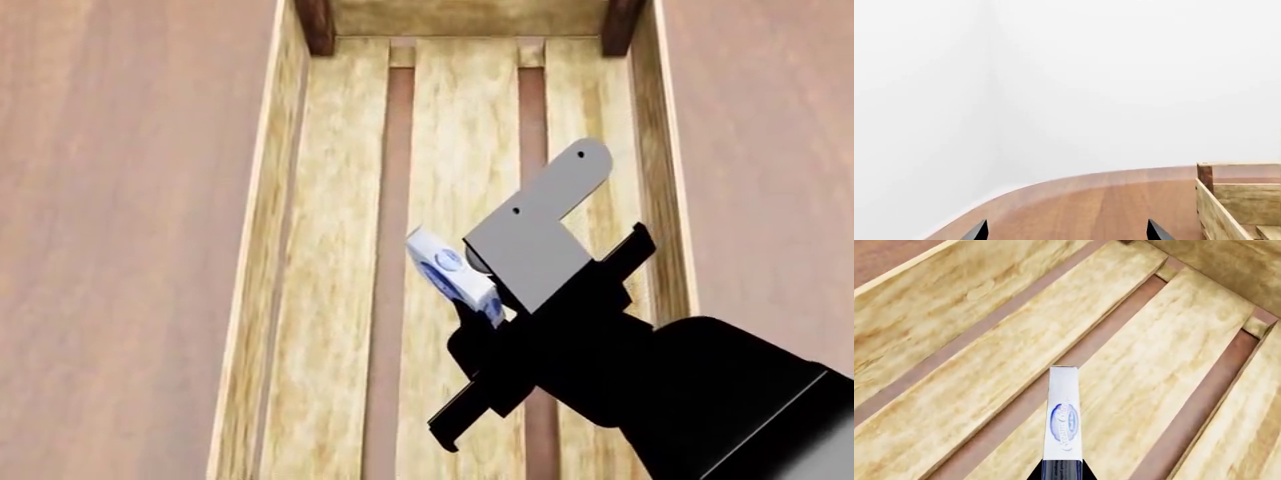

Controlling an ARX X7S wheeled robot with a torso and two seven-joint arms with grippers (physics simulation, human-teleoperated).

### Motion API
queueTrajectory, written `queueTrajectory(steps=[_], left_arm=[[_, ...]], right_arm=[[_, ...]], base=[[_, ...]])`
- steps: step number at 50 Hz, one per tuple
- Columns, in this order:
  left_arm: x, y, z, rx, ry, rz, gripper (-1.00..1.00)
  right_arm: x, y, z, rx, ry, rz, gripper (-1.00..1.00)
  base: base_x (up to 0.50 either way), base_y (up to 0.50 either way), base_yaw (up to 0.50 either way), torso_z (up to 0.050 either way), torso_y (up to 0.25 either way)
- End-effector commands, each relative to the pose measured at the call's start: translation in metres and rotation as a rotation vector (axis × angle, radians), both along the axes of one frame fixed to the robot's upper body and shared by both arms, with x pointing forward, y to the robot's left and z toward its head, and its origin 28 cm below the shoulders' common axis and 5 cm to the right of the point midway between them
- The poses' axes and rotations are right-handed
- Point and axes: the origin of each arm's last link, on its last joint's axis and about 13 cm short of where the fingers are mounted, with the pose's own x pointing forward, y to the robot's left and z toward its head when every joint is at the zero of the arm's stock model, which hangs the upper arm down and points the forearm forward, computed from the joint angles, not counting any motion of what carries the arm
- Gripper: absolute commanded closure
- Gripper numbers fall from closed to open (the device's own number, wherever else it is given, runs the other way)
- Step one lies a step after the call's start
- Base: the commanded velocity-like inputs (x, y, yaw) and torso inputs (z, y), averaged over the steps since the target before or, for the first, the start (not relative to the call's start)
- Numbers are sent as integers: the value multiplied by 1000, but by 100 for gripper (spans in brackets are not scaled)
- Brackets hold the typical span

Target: Pick up the cream cheese and put it in the tray.

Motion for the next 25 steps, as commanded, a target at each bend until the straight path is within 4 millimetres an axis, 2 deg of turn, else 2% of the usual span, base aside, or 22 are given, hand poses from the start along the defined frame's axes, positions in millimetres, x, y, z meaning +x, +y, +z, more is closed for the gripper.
queueTrajectory(steps=[1,25], left_arm=[[0,0,0,-1,-1,1,-100],[0,0,0,1,-1,2,-100]], right_arm=[[1,1,4,2,-17,6,100],[2,-2,0,-3,-12,-7,100]], base=[[0,0,0,0,-62],[0,0,0,0,-62]])
